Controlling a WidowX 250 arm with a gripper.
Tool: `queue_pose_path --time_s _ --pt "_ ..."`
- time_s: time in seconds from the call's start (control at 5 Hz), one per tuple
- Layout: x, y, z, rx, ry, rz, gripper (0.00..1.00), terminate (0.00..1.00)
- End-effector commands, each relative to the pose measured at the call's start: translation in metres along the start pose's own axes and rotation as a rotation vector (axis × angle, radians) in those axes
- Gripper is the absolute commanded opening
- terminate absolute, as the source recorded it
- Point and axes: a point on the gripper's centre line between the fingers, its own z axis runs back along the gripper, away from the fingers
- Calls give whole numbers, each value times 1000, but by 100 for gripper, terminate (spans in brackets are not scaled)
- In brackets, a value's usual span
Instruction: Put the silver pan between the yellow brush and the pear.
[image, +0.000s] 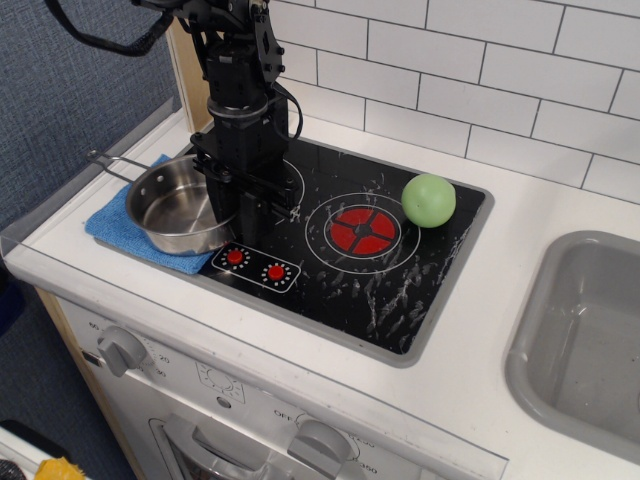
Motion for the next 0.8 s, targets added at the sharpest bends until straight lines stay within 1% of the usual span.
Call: queue_pose_path --time_s 0.0,0.2,0.4,0.6 --pt "1 4 11 82 -9 47 0 0" --pt "9 -2 36 99 -86 47 0 0" --pt "29 -21 57 125 -167 -7 0 0" --pt "60 -54 65 151 -213 -111 0 0"
